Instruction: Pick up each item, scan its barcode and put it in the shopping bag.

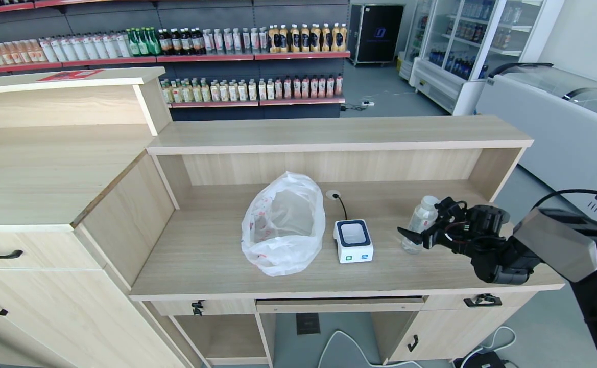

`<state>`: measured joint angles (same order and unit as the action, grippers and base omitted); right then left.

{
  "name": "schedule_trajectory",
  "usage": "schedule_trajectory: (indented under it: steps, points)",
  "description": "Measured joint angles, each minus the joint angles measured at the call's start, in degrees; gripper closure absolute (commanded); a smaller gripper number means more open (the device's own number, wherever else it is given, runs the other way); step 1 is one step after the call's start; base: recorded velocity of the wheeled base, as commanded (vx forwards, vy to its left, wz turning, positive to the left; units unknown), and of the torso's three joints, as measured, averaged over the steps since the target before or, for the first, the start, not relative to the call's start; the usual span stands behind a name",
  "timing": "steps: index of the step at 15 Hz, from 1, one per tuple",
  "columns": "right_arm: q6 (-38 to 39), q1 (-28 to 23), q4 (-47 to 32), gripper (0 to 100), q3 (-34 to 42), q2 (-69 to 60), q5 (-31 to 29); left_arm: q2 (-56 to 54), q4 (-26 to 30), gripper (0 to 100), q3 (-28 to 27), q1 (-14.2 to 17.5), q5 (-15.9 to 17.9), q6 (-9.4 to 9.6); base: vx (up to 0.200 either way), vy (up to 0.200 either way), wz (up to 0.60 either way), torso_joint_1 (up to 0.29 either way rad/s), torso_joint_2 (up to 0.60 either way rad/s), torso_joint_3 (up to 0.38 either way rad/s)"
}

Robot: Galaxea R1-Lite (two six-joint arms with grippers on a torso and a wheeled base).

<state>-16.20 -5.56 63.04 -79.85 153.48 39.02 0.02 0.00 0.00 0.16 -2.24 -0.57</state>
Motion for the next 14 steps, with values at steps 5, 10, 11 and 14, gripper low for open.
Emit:
schedule_trajectory:
  steps: [5, 10, 11, 14]
  points:
    - [1.6, 1.3, 0.0, 0, -3.0, 1.6, 0.0, 0.0, 0.0, 0, 0.0, 0.0, 0.0, -0.02, 0.0, 0.0, 0.0, 0.0, 0.0, 0.0]
    - [1.9, 1.6, 0.2, 100, -3.6, 2.5, 0.0, 0.0, 0.0, 0, 0.0, 0.0, 0.0, -0.02, 0.0, 0.0, 0.0, 0.0, 0.0, 0.0]
    - [1.9, 1.6, 0.4, 100, -3.6, 2.6, -0.1, 0.0, 0.0, 0, 0.0, 0.0, 0.0, -0.02, 0.0, 0.0, 0.0, 0.0, 0.0, 0.0]
    - [1.9, 1.6, 0.5, 100, -3.5, 2.7, -0.1, 0.0, 0.0, 0, 0.0, 0.0, 0.0, -0.02, 0.0, 0.0, 0.0, 0.0, 0.0, 0.0]
